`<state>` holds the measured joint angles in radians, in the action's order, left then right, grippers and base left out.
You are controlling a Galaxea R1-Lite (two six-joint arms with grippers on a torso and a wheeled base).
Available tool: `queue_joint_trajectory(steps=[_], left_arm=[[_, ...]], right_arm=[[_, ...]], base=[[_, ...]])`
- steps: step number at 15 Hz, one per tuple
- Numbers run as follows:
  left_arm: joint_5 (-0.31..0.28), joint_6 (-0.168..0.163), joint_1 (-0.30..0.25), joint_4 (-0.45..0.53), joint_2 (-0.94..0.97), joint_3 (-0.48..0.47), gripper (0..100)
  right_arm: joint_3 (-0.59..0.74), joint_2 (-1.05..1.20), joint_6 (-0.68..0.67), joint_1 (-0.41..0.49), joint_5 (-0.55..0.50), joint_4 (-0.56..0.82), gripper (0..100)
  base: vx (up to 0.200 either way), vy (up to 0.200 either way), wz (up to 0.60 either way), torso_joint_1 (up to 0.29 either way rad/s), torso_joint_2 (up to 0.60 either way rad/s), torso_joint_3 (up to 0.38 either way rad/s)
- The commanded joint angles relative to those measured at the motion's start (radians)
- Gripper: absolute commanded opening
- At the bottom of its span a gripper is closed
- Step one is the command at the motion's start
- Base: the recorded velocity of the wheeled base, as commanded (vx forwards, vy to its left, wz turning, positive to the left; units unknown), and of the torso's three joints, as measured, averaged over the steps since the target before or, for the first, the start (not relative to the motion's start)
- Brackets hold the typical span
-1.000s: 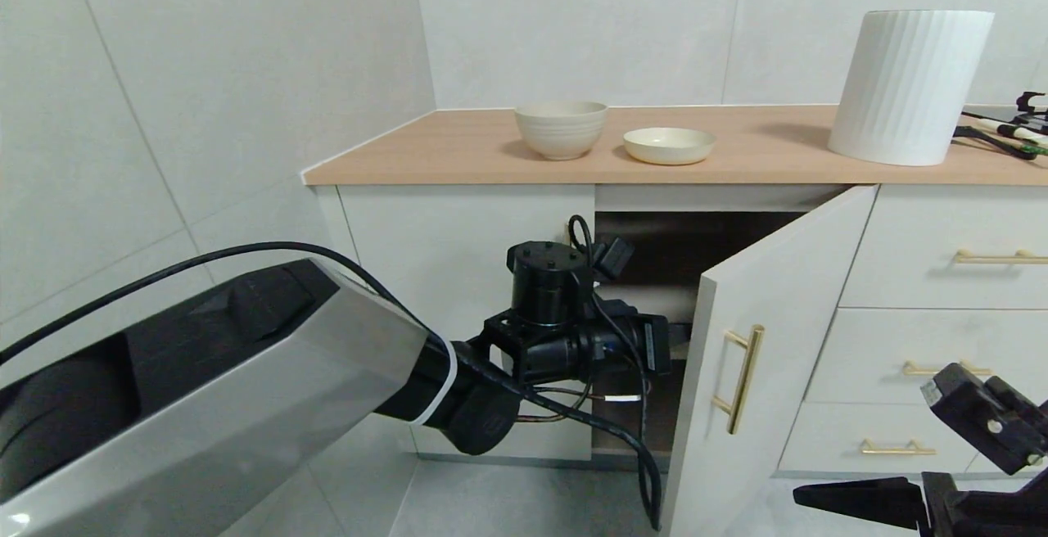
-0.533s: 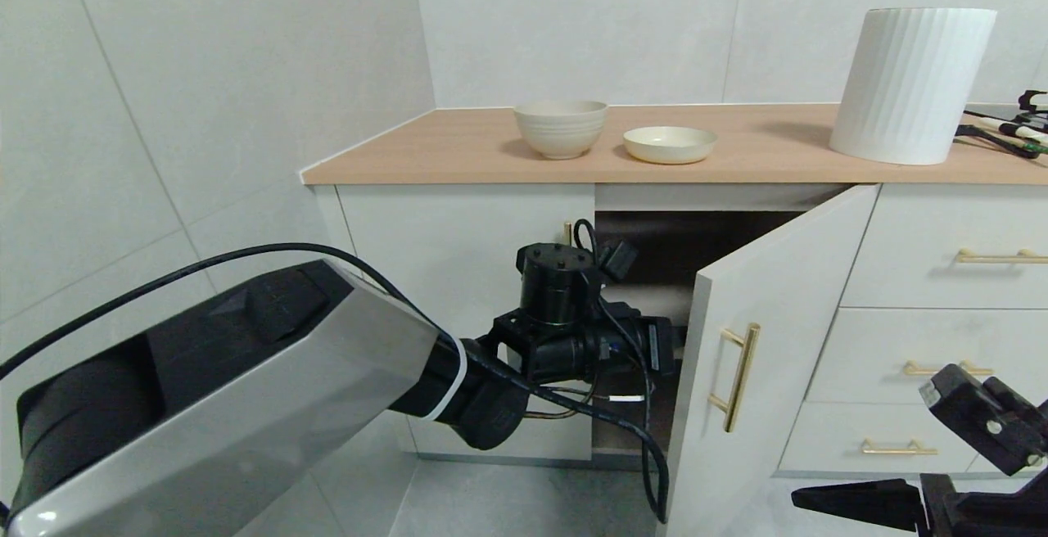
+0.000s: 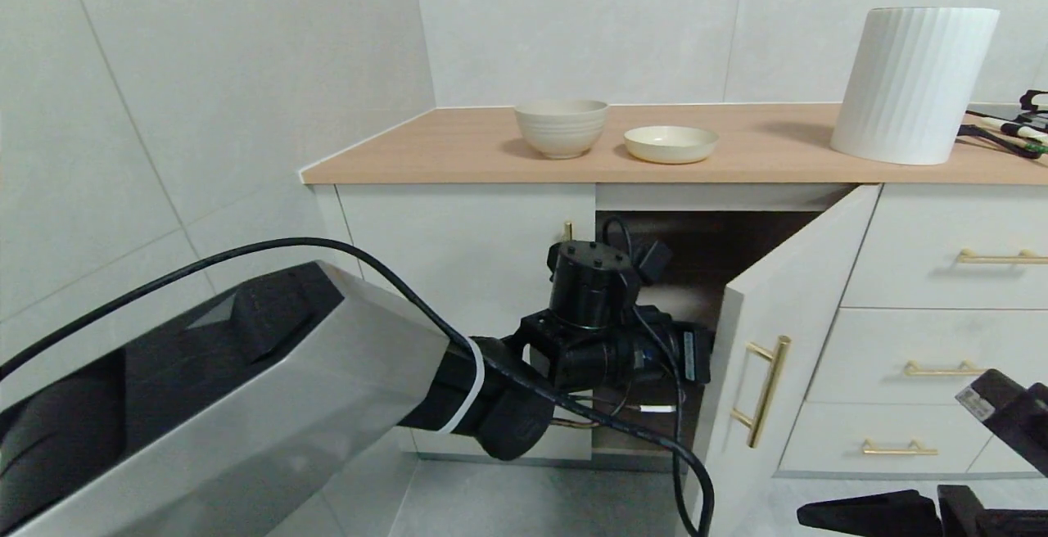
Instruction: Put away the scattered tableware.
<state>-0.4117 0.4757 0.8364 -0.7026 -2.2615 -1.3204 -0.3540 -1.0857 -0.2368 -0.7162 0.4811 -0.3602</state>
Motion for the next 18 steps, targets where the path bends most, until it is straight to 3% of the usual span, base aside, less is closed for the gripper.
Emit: queue_joint_trajectory(steps=[1, 2, 3, 5, 6, 7, 10, 12, 13, 14, 16, 17, 18], left_arm=[[-0.098, -0.091, 0.118, -0.002, 0.138, 0.168, 0], [-0.208, -0.114, 0.124, -0.005, 0.191, 0.253, 0], [-0.266, -0.115, 0.087, -0.005, 0.214, 0.29, 0], [-0.249, -0.112, -0.048, -0.021, 0.217, 0.294, 0], [-0.231, -0.112, -0.086, -0.032, 0.221, 0.299, 0], [-0.176, -0.112, -0.128, -0.051, 0.24, 0.322, 0], [-0.056, -0.112, -0.184, -0.115, 0.301, 0.395, 0], [-0.036, -0.111, -0.283, -0.132, 0.422, 0.507, 0], [-0.035, -0.111, -0.29, -0.132, 0.436, 0.518, 0], [-0.033, -0.114, -0.355, -0.11, 0.57, 0.593, 0], [-0.033, -0.115, -0.402, -0.023, 0.654, 0.593, 0], [-0.033, -0.118, -0.445, 0.123, 0.737, 0.569, 0], [-0.033, -0.12, -0.461, 0.212, 0.777, 0.549, 0]], right_arm=[[0.004, 0.133, -0.002, -0.012, 0.142, 0.004, 100], [0.009, 0.156, -0.001, -0.003, 0.203, 0.021, 100], [0.009, 0.152, -0.001, 0.003, 0.211, 0.029, 100], [0.006, 0.138, -0.001, 0.003, 0.206, 0.029, 100], [0.003, 0.13, -0.001, 0.006, 0.202, 0.027, 100], [0.004, 0.116, -0.001, 0.006, 0.185, 0.026, 100], [0.006, 0.095, 0.005, 0.006, 0.177, 0.021, 100], [0.0, 0.078, 0.005, 0.004, 0.172, 0.02, 100], [0.0, 0.073, 0.005, 0.004, 0.169, 0.02, 100], [-0.066, 0.009, 0.008, 0.0, 0.096, 0.018, 100], [-0.161, -0.08, 0.014, 0.001, -0.033, 0.018, 100], [-0.255, -0.151, 0.014, 0.004, -0.107, 0.032, 100], [-0.31, -0.181, 0.014, 0.011, -0.114, 0.037, 100]], base=[[0.0, 0.0, 0.0, 0.0, 0.0, 0.0], [0.0, 0.0, 0.0, 0.0, 0.0, 0.0], [0.0, 0.0, 0.0, 0.0, 0.0, 0.0], [0.0, 0.0, 0.0, 0.0, 0.0, 0.0], [0.0, 0.0, 0.0, 0.0, 0.0, 0.0], [0.0, 0.0, 0.0, 0.0, 0.0, 0.0], [0.0, 0.0, 0.0, 0.0, 0.0, 0.0], [0.0, 0.0, 0.0, 0.0, 0.0, 0.0], [0.0, 0.0, 0.0, 0.0, 0.0, 0.0], [0.0, 0.0, 0.0, 0.0, 0.0, 0.0], [0.0, 0.0, 0.0, 0.0, 0.0, 0.0], [0.0, 0.0, 0.0, 0.0, 0.0, 0.0], [0.0, 0.0, 0.0, 0.0, 0.0, 0.0]])
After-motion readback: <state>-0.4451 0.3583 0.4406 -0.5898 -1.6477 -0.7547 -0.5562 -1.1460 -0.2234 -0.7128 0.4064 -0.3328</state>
